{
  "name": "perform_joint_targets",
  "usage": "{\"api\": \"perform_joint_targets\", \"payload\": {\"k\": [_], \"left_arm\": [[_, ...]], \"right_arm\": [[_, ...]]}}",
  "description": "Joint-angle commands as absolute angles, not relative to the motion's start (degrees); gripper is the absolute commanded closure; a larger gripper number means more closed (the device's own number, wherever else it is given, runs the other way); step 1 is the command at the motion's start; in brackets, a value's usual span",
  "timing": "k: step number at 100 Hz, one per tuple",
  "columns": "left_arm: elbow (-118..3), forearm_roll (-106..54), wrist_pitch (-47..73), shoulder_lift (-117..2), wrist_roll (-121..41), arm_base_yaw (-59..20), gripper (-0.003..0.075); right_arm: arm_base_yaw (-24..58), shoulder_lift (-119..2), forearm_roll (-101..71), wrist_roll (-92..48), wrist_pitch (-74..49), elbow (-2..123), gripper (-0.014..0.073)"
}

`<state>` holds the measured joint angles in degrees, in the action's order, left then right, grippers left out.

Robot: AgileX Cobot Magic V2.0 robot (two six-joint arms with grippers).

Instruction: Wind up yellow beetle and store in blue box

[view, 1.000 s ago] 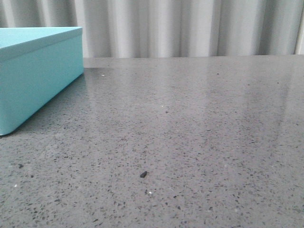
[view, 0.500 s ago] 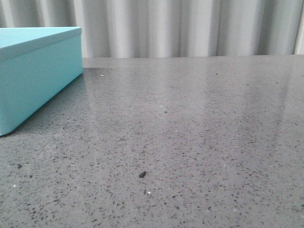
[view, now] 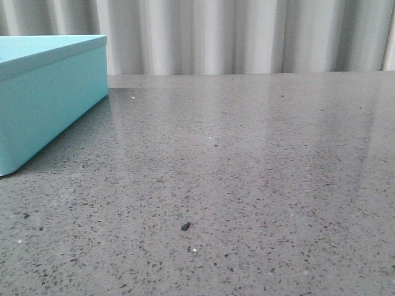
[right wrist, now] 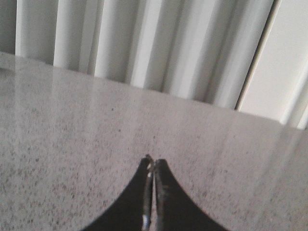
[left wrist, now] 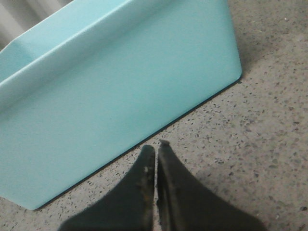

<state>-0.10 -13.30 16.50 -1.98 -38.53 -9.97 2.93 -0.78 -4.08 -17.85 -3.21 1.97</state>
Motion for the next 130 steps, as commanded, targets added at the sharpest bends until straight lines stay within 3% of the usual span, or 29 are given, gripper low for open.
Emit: {"api": "perform_joint_targets", "payload": {"k": [1,24,81,130], "left_arm": [[1.4,-14.1,12.6,-2.5,-38.0,-10.2,0.0741],[1.4,-14.1,12.6,-2.5,-38.0,-10.2,0.0741],[1.4,-14.1,12.6,-2.5,-38.0,-10.2,0.0741],[1.4,-14.1,12.6,-2.5,-38.0,-10.2,0.0741]], "right_arm": [[2.6,-2.2,-4.7,-17.5,2.3,1.9,0.0635],[1.6,-2.1,-5.5,-17.5,3.0,-2.0,0.0635],[1.6,-2.1,-5.7,-17.5,-16.8,-2.0,0.0635],[1.6,-2.1,-5.7,-17.5,-17.0,-2.0,0.0635]]}}
